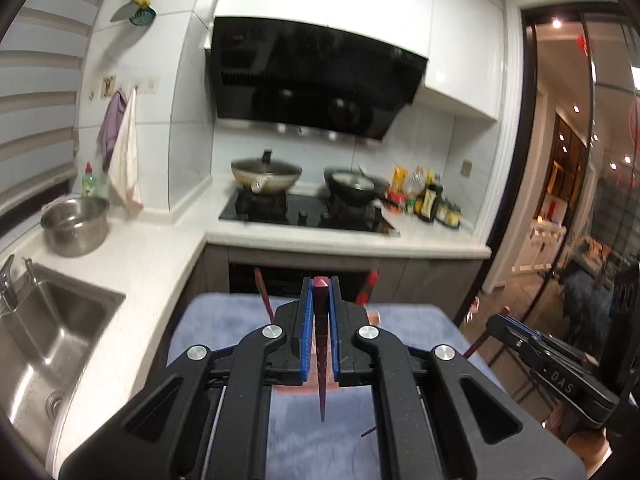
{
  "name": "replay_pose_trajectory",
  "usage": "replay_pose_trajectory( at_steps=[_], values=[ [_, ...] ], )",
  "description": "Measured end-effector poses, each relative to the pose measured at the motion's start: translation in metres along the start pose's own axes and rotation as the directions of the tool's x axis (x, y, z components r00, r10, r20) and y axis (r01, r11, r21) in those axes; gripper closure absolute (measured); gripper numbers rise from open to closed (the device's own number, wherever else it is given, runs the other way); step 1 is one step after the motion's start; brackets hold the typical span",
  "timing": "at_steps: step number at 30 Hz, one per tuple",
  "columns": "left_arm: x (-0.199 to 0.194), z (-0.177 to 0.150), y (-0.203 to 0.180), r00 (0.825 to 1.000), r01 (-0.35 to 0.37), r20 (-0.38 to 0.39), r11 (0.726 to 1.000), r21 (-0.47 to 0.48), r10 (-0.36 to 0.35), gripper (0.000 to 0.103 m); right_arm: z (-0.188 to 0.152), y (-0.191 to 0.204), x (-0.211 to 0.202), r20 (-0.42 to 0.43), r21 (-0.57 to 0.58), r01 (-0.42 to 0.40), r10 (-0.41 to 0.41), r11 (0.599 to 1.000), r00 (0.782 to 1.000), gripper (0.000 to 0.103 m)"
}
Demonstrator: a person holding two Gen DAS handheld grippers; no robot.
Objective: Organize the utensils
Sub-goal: 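Lift both red chopsticks and lower them into the pink holder with both tools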
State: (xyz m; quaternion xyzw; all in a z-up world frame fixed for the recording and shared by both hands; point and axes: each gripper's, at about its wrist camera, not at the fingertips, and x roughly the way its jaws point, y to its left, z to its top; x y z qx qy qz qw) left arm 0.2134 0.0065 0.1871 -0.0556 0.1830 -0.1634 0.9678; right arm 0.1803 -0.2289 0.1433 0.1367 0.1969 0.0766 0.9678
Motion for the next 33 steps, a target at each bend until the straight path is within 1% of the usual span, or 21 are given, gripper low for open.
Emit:
replay_pose_trajectory(
  at_steps=[2, 8, 11, 14, 18, 22, 28, 33],
  values=[
    [0.007, 0.013, 0.001, 1.000, -0.004, 0.030, 1.000, -0.008, 0.004, 0.096, 0.015, -0.001, 0.004, 0.034, 0.001, 0.000, 0.000, 1.000, 0.999, 0.096],
    [0.032, 0.042, 0.003, 0.997, -0.033, 0.075, 0.999, -0.007, 0.034, 0.096, 0.056, -0.002, 0.023, 0.121, 0.009, 0.012, -0.013, 1.000, 0.993, 0.096],
    [0.047, 0.055, 0.005, 0.995, -0.043, 0.091, 0.999, -0.009, 0.044, 0.096, 0.074, -0.001, 0.037, 0.144, 0.008, 0.010, -0.011, 1.000, 0.989, 0.096],
    [0.058, 0.060, 0.007, 0.993, -0.045, 0.104, 0.999, -0.008, 0.045, 0.096, 0.084, 0.001, 0.054, 0.151, -0.001, 0.015, -0.015, 1.000, 0.988, 0.096],
    [0.079, 0.060, 0.011, 0.994, -0.044, 0.101, 0.999, -0.004, 0.044, 0.096, 0.085, 0.001, 0.080, 0.127, 0.000, 0.020, -0.020, 1.000, 0.992, 0.096],
    [0.098, 0.054, 0.016, 0.996, -0.047, 0.077, 0.999, -0.004, 0.047, 0.096, 0.079, -0.002, 0.103, 0.093, 0.001, 0.026, -0.026, 1.000, 0.995, 0.096],
    [0.128, 0.039, 0.023, 0.998, -0.056, 0.014, 0.998, -0.011, 0.057, 0.096, 0.065, -0.014, 0.136, 0.035, 0.013, 0.052, -0.053, 0.999, 0.998, 0.096],
    [0.148, 0.027, 0.028, 0.997, -0.068, -0.035, 0.998, -0.015, 0.067, 0.096, 0.056, -0.022, 0.156, -0.009, 0.027, 0.063, -0.063, 0.998, 0.998, 0.096]
  ],
)
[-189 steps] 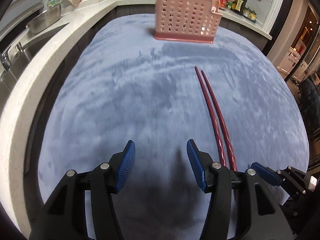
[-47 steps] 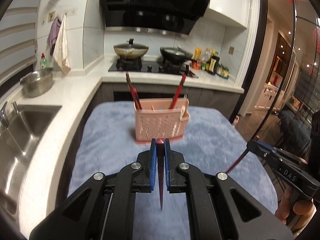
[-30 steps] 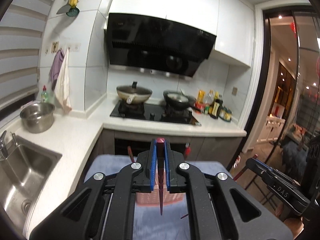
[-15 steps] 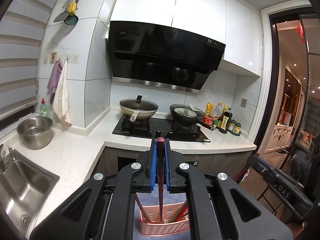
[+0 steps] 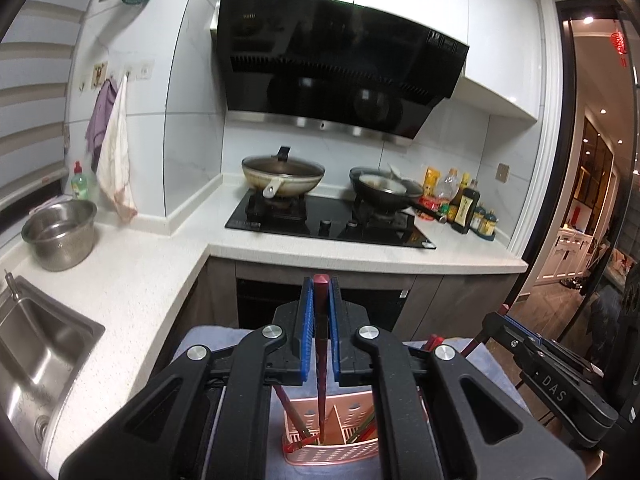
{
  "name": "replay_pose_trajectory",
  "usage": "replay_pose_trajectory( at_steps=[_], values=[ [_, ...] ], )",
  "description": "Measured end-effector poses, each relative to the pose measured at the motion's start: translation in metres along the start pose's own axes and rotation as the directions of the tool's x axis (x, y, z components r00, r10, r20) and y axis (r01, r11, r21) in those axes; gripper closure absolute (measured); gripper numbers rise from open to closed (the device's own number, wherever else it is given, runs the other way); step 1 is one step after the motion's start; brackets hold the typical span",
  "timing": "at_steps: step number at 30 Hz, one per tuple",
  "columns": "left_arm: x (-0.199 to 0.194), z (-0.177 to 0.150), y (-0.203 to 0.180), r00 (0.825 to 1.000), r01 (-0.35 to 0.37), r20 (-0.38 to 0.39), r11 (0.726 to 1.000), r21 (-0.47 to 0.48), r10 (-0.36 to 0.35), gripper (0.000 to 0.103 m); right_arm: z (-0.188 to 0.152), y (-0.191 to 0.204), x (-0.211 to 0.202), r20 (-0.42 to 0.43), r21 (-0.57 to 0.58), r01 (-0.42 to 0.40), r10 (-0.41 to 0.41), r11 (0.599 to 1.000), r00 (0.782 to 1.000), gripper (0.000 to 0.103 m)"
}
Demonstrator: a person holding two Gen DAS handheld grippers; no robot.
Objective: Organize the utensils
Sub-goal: 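Lift both red chopsticks and lower them into the pink holder with both tools, then open both tools to release the red chopsticks and pull back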
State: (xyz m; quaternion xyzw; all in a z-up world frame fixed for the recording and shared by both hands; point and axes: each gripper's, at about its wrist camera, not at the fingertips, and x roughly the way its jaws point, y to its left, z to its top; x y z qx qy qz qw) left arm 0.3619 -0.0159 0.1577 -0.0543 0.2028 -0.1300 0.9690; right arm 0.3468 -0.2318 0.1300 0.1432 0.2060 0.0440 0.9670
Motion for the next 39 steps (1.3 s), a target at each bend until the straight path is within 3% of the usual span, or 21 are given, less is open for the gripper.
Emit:
replay_pose_trajectory(
  at_steps=[16, 20, 22, 27, 29, 35, 39],
  values=[
    [0.022, -0.021, 0.003, 0.997, 0.007, -0.082, 0.999, -0.037, -0.010, 0.095, -0.029, -0.008, 0.040, -0.139, -0.012, 0.020, -0.021, 1.000, 0.990, 0.095],
    [0.011, -0.025, 0.003, 0.998, -0.013, -0.054, 0.999, -0.044, 0.011, 0.059, -0.030, -0.007, 0.032, -0.128, -0.009, 0.027, -0.028, 1.000, 0.991, 0.080],
    [0.006, -0.025, 0.002, 0.999, -0.018, -0.045, 0.999, -0.042, 0.016, 0.058, -0.030, -0.007, 0.024, -0.116, -0.009, 0.028, -0.029, 1.000, 0.993, 0.071],
    [-0.005, -0.034, -0.001, 0.996, -0.056, -0.068, 0.998, -0.041, 0.053, 0.042, -0.037, -0.001, 0.006, -0.116, -0.030, 0.030, -0.034, 0.999, 0.993, 0.066],
    [-0.011, -0.039, -0.004, 0.995, -0.074, -0.070, 0.997, -0.028, 0.072, 0.041, -0.042, 0.003, -0.001, -0.123, -0.044, 0.032, -0.038, 0.998, 0.992, 0.065],
    [-0.033, -0.057, -0.009, 0.987, -0.132, -0.098, 0.991, -0.010, 0.130, 0.022, -0.061, 0.014, -0.028, -0.135, -0.106, 0.045, -0.059, 0.993, 0.989, 0.048],
    [-0.047, -0.069, -0.012, 0.982, -0.153, -0.114, 0.988, 0.011, 0.153, 0.018, -0.074, 0.021, -0.046, -0.143, -0.156, 0.063, -0.086, 0.986, 0.986, 0.041]
  ],
)
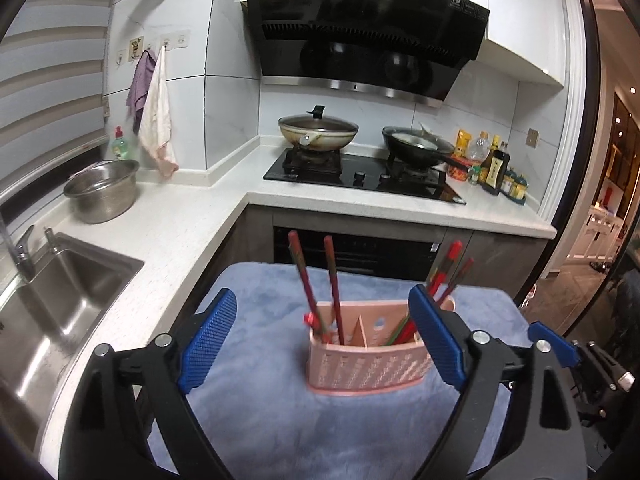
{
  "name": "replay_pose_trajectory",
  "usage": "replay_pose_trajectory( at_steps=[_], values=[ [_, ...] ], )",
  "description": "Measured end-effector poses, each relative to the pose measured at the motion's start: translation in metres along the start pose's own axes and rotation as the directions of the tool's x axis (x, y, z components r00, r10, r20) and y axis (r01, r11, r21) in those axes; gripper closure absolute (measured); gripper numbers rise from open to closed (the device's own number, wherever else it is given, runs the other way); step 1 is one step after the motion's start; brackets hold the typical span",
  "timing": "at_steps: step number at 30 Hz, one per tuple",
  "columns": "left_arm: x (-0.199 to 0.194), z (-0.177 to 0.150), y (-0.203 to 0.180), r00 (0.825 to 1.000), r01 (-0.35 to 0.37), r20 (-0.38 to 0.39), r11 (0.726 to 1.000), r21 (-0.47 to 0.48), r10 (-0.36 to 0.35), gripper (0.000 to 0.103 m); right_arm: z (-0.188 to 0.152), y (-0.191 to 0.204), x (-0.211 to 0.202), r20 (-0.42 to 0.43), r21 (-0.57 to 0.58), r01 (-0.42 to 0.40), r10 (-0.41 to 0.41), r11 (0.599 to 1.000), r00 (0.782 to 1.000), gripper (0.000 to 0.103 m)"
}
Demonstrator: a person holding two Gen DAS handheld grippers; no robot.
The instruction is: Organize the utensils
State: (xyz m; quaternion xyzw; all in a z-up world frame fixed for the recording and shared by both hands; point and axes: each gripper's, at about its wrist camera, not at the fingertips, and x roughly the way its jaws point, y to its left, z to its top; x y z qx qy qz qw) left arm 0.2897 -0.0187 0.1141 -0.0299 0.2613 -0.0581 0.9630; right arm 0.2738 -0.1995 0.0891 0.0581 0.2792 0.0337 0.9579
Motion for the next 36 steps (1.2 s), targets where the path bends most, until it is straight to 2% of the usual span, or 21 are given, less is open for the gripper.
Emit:
replay_pose_trajectory(
  at_steps=[6, 11, 18, 28, 36],
  values=[
    [-0.013, -0.022, -0.003, 0.999, -0.032, -0.032, 0.999, 0.027, 0.033, 0.011, -0.019, 0.003, -0.018, -0.031, -0.013, 0.029, -0.029, 1.000, 0.999, 0.035],
    [-0.022, -0.037, -0.004, 0.997, -0.049, -0.057, 0.998, 0.036, 0.051, 0.010, -0.032, 0.000, -0.028, -0.060, 0.022, 0.039, -0.038, 0.999, 0.998, 0.030],
    [-0.032, -0.055, -0.005, 0.993, -0.070, -0.088, 0.997, 0.046, 0.073, 0.008, -0.047, 0.006, -0.041, -0.056, -0.006, 0.080, -0.080, 0.997, 0.995, 0.020],
    [-0.039, -0.076, -0.009, 0.990, -0.069, -0.121, 0.996, 0.054, 0.075, 0.007, -0.068, 0.002, -0.047, -0.099, -0.003, 0.109, -0.109, 0.994, 0.989, 0.019],
    [-0.039, -0.088, -0.007, 0.985, -0.090, -0.140, 0.993, 0.071, 0.099, 0.007, -0.077, -0.009, -0.052, -0.104, 0.042, 0.143, -0.138, 0.989, 0.985, 0.019]
  ],
)
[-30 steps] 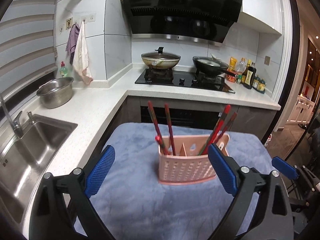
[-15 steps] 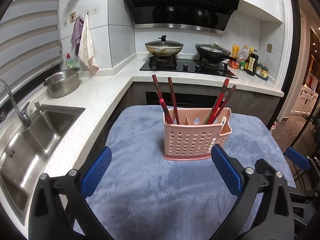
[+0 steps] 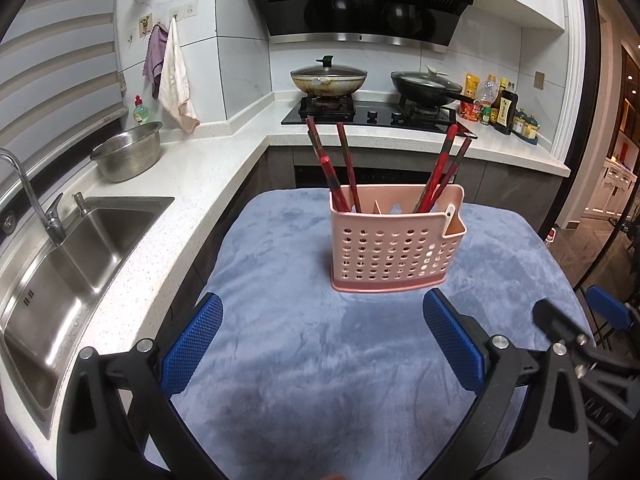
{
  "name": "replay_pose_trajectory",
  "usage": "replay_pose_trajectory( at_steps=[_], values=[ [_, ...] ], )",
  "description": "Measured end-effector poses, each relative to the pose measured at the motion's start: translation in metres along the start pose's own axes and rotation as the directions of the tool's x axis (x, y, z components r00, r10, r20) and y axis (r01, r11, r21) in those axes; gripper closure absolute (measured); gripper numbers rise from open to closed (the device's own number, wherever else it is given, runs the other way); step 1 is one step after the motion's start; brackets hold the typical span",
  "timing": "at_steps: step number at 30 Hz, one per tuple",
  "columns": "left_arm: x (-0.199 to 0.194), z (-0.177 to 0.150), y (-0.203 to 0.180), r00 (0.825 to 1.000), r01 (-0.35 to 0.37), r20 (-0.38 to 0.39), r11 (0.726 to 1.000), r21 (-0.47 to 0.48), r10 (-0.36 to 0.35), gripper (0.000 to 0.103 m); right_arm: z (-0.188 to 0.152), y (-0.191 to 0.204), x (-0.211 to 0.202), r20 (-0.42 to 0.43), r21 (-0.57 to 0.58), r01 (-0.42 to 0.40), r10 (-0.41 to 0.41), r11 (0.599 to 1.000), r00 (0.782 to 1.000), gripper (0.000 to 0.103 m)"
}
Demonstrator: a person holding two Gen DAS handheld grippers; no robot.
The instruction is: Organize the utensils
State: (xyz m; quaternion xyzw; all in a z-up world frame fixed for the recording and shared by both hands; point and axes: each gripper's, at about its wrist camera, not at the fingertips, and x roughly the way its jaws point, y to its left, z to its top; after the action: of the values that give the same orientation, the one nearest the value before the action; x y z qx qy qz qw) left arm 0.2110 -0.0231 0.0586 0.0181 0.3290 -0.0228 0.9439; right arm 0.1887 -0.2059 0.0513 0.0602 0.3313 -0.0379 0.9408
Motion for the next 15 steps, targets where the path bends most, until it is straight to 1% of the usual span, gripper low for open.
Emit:
replay_pose_trajectory(
  at_steps=[3, 5, 6, 7, 15],
  values=[
    [0.000, -0.002, 0.001, 1.000, -0.005, -0.005, 1.000, -0.007, 0.005, 0.007, 0.000, -0.001, -0.002, 0.016, -0.003, 0.015, -0.015, 1.000, 1.000, 0.018],
    [0.001, -0.004, 0.000, 1.000, -0.006, -0.009, 1.000, -0.008, 0.006, 0.007, -0.001, 0.000, -0.002, 0.013, -0.012, 0.015, -0.015, 1.000, 1.000, 0.015],
    [0.001, -0.005, 0.001, 1.000, -0.006, -0.009, 1.000, -0.007, 0.006, 0.007, -0.002, 0.001, -0.001, 0.009, -0.018, 0.013, -0.013, 1.000, 1.000, 0.008],
    [0.001, -0.006, 0.000, 1.000, -0.008, -0.010, 1.000, -0.004, 0.008, 0.007, -0.003, 0.002, 0.000, 0.008, -0.021, 0.013, -0.013, 1.000, 1.000, 0.006],
    [0.001, -0.012, -0.002, 1.000, -0.027, -0.013, 1.000, 0.000, 0.027, 0.007, -0.007, 0.007, -0.003, 0.029, -0.054, 0.038, -0.037, 0.998, 0.999, 0.006]
  ],
)
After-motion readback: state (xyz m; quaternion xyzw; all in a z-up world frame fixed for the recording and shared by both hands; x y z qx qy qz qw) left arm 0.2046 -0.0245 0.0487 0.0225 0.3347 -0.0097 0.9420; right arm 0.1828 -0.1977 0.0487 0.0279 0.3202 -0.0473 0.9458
